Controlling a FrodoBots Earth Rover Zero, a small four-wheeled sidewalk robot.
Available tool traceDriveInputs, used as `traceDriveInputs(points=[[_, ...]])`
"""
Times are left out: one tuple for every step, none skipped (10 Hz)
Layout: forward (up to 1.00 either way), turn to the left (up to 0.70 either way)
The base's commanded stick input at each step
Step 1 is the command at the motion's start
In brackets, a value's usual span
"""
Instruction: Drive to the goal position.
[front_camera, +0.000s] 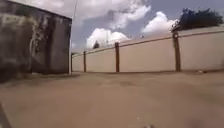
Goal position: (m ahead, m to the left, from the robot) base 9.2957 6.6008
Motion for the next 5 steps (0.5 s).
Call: traceDriveInputs(points=[[0.60, 0.15], [0.60, 0.15], [0.60, 0.15], [0.60, 0.15], [0.60, 0.15]])
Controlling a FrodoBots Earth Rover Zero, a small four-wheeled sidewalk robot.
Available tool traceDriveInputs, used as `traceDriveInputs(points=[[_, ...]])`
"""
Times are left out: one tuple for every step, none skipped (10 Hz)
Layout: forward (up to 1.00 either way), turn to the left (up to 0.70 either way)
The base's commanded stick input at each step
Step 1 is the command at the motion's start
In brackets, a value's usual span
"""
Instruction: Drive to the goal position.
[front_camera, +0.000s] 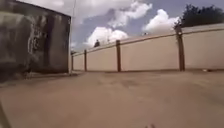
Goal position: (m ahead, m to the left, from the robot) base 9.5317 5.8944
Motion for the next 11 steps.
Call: traceDriveInputs(points=[[0.60, 0.15], [0.60, 0.15], [0.60, 0.15], [0.60, 0.15], [0.60, 0.15], [0.60, 0.15], [0.60, 0.15], [0.60, 0.15], [0.60, 0.15], [0.60, 0.15], [0.60, 0.15]])
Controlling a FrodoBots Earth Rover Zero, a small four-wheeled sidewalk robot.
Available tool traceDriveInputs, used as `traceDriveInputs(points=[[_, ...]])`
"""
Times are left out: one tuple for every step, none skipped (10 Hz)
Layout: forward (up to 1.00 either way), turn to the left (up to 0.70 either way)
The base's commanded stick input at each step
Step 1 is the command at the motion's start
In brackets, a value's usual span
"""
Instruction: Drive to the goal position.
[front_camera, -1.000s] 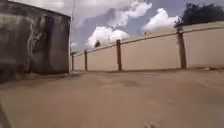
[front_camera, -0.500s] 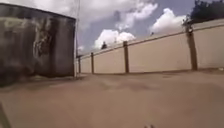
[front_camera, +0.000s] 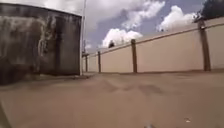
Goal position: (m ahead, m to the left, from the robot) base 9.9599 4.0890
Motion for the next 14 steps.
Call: traceDriveInputs(points=[[0.60, 0.11], [0.60, 0.00], [0.60, -0.04], [0.60, -0.06], [0.60, -0.06], [0.60, -0.07], [0.60, -0.07], [0.60, -0.07], [0.60, -0.07], [0.60, -0.07], [0.60, -0.07], [0.60, -0.07], [0.60, -0.07], [0.60, -0.07]])
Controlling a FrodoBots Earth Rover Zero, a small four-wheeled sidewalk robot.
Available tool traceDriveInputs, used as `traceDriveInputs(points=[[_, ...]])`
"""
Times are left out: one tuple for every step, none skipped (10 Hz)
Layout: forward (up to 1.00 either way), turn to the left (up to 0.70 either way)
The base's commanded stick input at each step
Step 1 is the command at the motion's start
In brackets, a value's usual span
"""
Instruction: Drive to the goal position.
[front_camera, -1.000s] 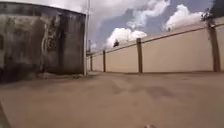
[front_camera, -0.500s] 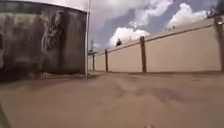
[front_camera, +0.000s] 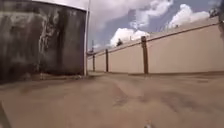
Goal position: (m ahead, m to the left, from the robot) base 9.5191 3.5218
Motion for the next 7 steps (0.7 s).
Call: traceDriveInputs(points=[[0.60, -0.07], [0.60, -0.07], [0.60, -0.06], [0.60, -0.06], [0.60, -0.06], [0.60, -0.05], [0.60, -0.05]])
